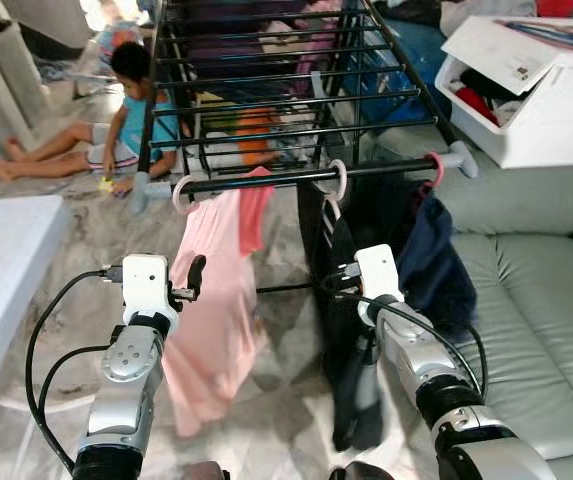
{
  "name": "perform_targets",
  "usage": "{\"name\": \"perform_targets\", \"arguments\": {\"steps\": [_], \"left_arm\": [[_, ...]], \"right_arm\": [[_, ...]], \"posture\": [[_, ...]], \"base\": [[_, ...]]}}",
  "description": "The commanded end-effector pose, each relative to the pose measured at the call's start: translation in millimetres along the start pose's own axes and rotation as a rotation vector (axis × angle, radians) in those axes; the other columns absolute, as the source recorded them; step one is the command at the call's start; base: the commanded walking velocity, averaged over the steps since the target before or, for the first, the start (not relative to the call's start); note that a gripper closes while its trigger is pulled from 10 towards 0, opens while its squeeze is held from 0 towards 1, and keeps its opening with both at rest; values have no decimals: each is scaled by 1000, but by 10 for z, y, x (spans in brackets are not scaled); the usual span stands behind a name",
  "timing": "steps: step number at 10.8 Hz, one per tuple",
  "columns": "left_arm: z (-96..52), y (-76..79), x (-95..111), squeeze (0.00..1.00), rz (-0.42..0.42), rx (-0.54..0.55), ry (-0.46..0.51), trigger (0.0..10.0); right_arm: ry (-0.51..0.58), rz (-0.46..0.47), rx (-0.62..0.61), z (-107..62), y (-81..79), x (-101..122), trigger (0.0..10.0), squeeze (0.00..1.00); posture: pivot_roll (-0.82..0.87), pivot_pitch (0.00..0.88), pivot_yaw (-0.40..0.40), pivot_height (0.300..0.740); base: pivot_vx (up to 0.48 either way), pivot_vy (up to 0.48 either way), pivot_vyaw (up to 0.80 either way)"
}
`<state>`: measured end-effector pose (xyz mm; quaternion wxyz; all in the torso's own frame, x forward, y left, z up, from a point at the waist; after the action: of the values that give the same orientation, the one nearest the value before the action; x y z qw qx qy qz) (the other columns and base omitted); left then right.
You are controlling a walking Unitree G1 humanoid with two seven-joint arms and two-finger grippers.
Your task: Hang hanger
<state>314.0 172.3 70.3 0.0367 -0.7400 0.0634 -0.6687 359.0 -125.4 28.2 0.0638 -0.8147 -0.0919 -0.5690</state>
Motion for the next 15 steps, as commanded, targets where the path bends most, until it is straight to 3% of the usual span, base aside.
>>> {"name": "perform_targets", "arguments": {"steps": [1,4,7,11,12,13,15], "left_arm": [[24,16,2,0,-3,-5,-9,10000],[37,21,3,0,-5,-5,-11,10000],[69,31,8,0,-8,-11,-13,10000],[72,71,-8,0,-17,-14,-18,10000],[73,86,-13,0,-19,-18,-19,10000],[77,89,-14,0,-21,-17,-21,10000],[78,74,-23,0,-23,-11,-24,10000]], "right_arm": [[93,-3,11,56,-12,283,10000,0],[-55,-29,-11,102,-83,49,10000,0],[-241,71,38,49,-161,-318,10000,0],[-266,117,39,40,-167,-361,10000,0],[-247,128,30,43,-155,-339,10000,871],[-217,124,31,51,-145,-285,10000,1000],[-105,98,41,72,-161,-81,10000,1000]], "posture": [[64,0,21,740],[69,0,16,740],[69,0,13,740],[64,0,10,740],[62,0,9,740],[60,0,7,740],[51,0,8,740]], "base": [[0,0,0],[0,0,0],[0,0,0],[0,0,0],[0,0,0],[0,0,0],[0,0,0]]}}
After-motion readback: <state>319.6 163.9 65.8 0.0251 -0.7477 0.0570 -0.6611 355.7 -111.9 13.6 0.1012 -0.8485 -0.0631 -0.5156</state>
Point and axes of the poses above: a point about 5 cm out from each wrist's last joint towards the gripper, its own z axis pointing out of the wrist towards the gripper, its own x axis along the axis of the wrist's last joint, y = z × x, the point moved 4 cm from there along z, pointing out of the wrist towards the gripper, and after that the axes turned 6 degrees about z, right-handed, at the moved point
